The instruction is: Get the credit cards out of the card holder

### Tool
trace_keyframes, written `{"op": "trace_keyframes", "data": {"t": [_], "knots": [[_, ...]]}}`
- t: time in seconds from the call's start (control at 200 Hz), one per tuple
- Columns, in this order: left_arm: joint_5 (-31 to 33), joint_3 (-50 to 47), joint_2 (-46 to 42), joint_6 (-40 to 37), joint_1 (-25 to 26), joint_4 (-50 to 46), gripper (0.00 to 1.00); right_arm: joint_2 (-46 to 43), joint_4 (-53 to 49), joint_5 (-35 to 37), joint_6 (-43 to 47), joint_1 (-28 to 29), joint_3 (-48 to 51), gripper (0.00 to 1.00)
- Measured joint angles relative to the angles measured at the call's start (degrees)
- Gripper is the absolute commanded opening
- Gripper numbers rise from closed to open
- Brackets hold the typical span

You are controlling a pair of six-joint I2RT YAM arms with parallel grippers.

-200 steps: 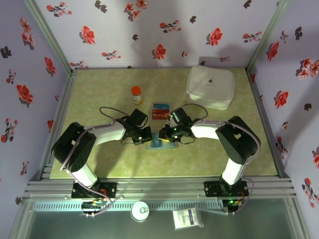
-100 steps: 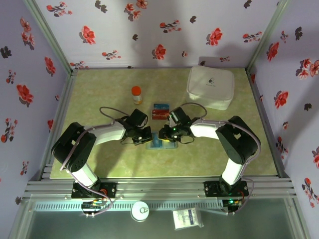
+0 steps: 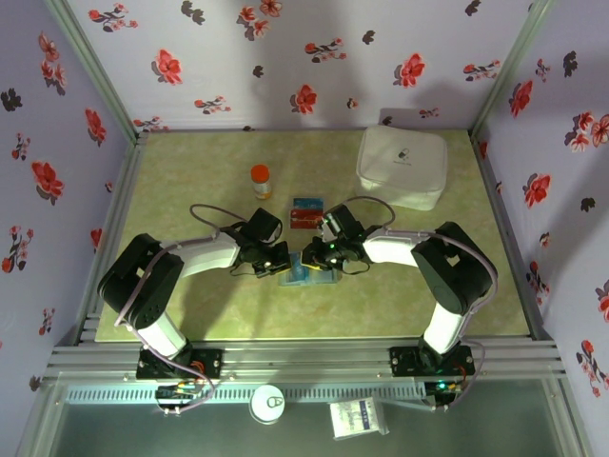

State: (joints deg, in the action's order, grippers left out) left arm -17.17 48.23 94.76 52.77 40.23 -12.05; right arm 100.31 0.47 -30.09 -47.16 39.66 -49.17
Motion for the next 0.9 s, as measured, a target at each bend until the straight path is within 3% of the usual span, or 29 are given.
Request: {"op": "trace_keyframes", "data": {"t": [0.295,0.9], "knots": [[0.04,0.00,0.00,0.00,-0.15,-0.13,0.00,-0.20,1.55,-0.13,-0.02,-0.02,0.76,0.08],[-0.39,0.00,0.00,0.00,-0.13,-0.17,0.00,-3.17,3.50,-0.17,-0.07,-1.16,4.04,0.13]]}}
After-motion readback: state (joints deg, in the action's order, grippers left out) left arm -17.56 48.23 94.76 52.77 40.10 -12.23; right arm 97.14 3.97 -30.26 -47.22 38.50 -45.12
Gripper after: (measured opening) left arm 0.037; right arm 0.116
